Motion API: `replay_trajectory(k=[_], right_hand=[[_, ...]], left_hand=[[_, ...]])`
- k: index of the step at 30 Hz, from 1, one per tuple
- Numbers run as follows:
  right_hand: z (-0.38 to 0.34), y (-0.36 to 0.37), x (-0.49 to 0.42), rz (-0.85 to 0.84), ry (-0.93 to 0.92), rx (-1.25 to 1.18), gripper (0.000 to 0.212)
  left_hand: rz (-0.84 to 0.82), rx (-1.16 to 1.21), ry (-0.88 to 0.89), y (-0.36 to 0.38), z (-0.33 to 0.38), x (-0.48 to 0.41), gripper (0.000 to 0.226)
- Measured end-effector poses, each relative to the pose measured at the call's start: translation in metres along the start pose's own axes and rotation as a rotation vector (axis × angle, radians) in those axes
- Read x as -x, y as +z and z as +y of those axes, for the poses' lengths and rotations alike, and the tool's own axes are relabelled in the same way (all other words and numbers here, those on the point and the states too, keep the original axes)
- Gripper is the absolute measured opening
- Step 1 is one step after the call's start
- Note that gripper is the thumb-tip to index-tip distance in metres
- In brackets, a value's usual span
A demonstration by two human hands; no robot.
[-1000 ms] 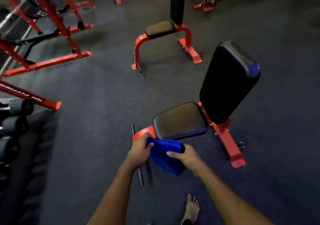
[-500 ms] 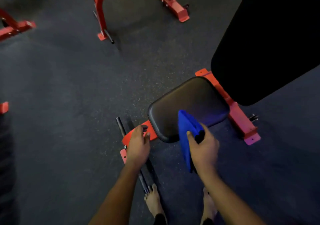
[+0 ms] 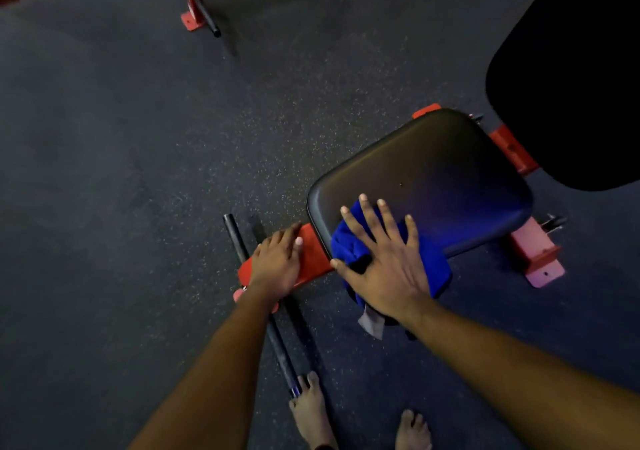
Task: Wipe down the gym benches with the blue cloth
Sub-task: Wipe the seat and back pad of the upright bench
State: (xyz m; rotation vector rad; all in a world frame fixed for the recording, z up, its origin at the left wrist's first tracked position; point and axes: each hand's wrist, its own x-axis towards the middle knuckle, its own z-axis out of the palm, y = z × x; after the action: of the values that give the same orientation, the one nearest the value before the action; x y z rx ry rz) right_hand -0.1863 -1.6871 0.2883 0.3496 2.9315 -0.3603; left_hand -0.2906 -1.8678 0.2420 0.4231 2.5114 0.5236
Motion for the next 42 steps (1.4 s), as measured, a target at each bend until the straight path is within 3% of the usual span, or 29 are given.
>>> replay_trajectory(k=[8, 14, 20, 24, 30, 33, 36, 37, 40, 42], right_hand=[[0.003, 0.008, -0.002, 0.068, -0.043, 0.014, 0.08], [0.008, 0.028, -0.003, 0.195, -0.061, 0.011, 0.08], [0.011, 0.047, 0.001, 0.352, -0.09, 0.01, 0.08], [0.012, 0.05, 0.002, 0.418, -0.099, 0.017, 0.081], [0.012, 0.035, 0.012, 0.427, -0.148, -0.196, 0.066], [0.011, 0.002, 0.023, 0.417, 0.071, -0.57, 0.059], [0.015, -0.032, 0.022, 0.662, 0.18, -0.425, 0.035], [0.013, -0.036, 0.021, 0.619, 0.125, -0.334, 0.035], [0.0, -0.013, 0.015, 0.063, -0.096, -0.079, 0.071], [0.007, 0.007, 0.013, -0.053, -0.177, 0.04, 0.086]], left_hand=[[-0.02, 0.064, -0.203, -0.002, 0.022, -0.027, 0.065], [0.353, -0.075, -0.292, 0.026, 0.027, -0.033, 0.06], [0.526, -0.136, -0.254, 0.048, 0.015, -0.042, 0.049], [0.581, -0.05, -0.253, 0.05, 0.017, -0.041, 0.049], [0.59, -0.04, -0.196, 0.045, 0.025, -0.025, 0.048], [0.557, -0.083, -0.19, 0.041, 0.027, -0.021, 0.051], [0.495, -0.106, -0.176, 0.035, 0.024, -0.023, 0.049], [0.467, -0.118, -0.166, 0.032, 0.023, -0.025, 0.049], [0.38, -0.134, -0.125, 0.023, 0.015, -0.033, 0.051], [0.337, -0.14, -0.077, 0.021, 0.01, -0.038, 0.048]])
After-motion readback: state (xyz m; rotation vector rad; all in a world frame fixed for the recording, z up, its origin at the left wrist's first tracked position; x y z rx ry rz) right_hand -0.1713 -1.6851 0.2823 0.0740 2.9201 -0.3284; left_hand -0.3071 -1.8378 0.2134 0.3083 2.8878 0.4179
